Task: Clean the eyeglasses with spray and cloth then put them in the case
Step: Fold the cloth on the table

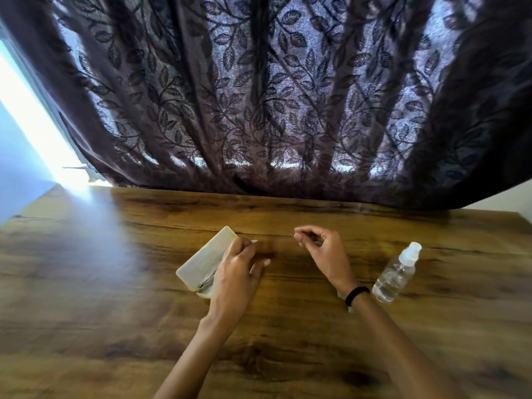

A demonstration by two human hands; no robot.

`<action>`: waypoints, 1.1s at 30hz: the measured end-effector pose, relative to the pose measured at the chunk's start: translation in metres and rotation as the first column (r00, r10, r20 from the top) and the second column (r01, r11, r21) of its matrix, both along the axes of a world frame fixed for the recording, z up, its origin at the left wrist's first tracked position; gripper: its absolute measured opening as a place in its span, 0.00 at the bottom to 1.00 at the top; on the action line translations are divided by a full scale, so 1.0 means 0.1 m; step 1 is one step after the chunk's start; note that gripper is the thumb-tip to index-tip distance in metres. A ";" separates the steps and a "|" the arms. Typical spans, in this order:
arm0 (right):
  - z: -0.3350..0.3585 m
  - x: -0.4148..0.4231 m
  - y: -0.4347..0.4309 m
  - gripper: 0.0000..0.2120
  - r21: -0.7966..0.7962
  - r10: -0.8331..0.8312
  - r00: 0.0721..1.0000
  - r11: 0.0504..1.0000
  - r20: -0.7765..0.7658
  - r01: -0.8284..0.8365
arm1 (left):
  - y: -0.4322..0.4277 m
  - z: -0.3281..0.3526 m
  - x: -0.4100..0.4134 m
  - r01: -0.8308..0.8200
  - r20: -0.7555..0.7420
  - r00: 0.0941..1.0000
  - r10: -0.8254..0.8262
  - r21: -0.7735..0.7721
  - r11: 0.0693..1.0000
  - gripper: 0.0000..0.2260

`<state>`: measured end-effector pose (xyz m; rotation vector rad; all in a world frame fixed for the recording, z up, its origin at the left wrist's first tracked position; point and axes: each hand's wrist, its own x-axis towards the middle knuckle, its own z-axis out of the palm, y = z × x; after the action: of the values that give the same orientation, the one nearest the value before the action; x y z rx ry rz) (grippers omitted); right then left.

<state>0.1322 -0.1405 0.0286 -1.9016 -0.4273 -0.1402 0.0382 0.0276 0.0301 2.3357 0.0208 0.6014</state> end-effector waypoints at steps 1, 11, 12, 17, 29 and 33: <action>0.03 -0.02 -0.08 0.04 0.003 -0.024 1.000 1.000 0.011 0.024 | -0.05 0.01 0.05 0.035 -0.004 0.999 -0.035 0.023 0.999 0.14; 0.04 -0.34 -0.82 0.10 -0.254 -0.191 0.980 0.946 0.060 0.200 | -0.61 -0.04 0.36 0.409 -0.198 0.905 -0.375 0.169 0.897 0.18; 0.01 -0.39 -0.85 0.11 -0.315 -0.194 0.980 0.928 0.055 0.201 | -0.66 -0.07 0.39 0.435 -0.224 0.890 -0.398 0.149 0.888 0.17; -0.15 -0.62 -0.82 0.14 -0.490 -0.206 0.977 0.846 0.060 0.209 | -0.84 -0.23 0.48 0.502 -0.262 0.848 -0.460 0.126 0.855 0.15; -0.26 -0.69 -0.71 0.18 -0.516 -0.324 0.933 0.778 0.158 0.358 | -0.90 -0.38 0.53 0.487 -0.241 0.854 -0.461 0.057 0.872 0.13; -0.13 -0.59 -0.68 0.11 -0.230 -0.275 0.961 0.938 -0.035 0.260 | -0.77 -0.24 0.53 0.453 -0.236 0.834 -0.499 -0.224 0.863 0.08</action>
<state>0.0731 -0.2084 0.0152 -2.1751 -0.1396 -0.2152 0.0913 -0.0491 0.0060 2.1340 -0.3621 0.0057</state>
